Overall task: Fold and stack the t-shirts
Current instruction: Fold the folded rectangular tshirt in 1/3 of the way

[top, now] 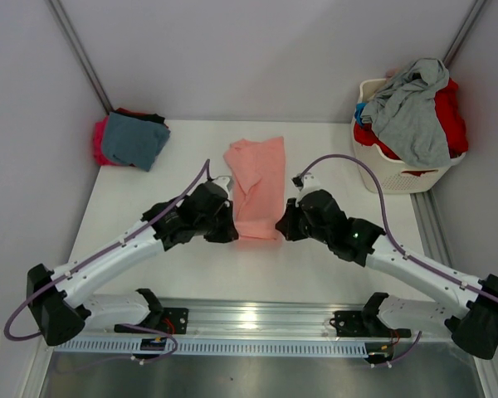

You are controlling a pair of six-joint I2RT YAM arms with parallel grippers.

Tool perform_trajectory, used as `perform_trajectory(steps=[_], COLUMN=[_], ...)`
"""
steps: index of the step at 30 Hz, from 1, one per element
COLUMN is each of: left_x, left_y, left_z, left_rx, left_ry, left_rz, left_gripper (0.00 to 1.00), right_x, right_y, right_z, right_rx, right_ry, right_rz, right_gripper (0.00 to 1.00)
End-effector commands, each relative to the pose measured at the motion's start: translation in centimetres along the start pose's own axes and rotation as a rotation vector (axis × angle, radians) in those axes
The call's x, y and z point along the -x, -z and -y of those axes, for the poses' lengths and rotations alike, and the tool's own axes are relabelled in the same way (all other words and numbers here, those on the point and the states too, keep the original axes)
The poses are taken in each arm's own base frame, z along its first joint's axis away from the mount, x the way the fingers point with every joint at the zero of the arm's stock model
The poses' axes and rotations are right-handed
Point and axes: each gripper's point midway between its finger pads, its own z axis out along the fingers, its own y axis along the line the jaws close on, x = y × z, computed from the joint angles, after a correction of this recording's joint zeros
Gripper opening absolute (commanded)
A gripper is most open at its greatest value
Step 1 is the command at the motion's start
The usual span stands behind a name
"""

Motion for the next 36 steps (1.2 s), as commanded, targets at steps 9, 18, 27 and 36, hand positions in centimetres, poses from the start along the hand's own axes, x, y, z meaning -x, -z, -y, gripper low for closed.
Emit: perform_trajectory(steps=[9, 18, 27, 36], left_x=[7.8, 11.5, 10.3, 11.0], left_y=[-3.2, -6.5, -10.9, -12.4], left_z=[0.3, 0.1, -1.9, -3.1], left_rx=[0.012, 0.027, 0.059, 0.075], left_ry=[-0.044, -0.045, -0.011, -0.003], left_rz=[0.090, 0.068, -0.024, -0.034], left_gripper=[0.01, 0.01, 0.01, 0.01], right_x=[7.6, 10.0, 9.5, 9.9], right_y=[-1.9, -5.7, -11.0, -15.1], right_z=[3.8, 8.0, 11.1, 12.5], right_rx=[-0.096, -0.173, -0.185, -0.192], right_ry=[0.030, -0.021, -0.063, -0.075], right_rz=[0.137, 0.143, 0.077, 0.037], right_gripper=[0.00, 0.00, 0.00, 0.00])
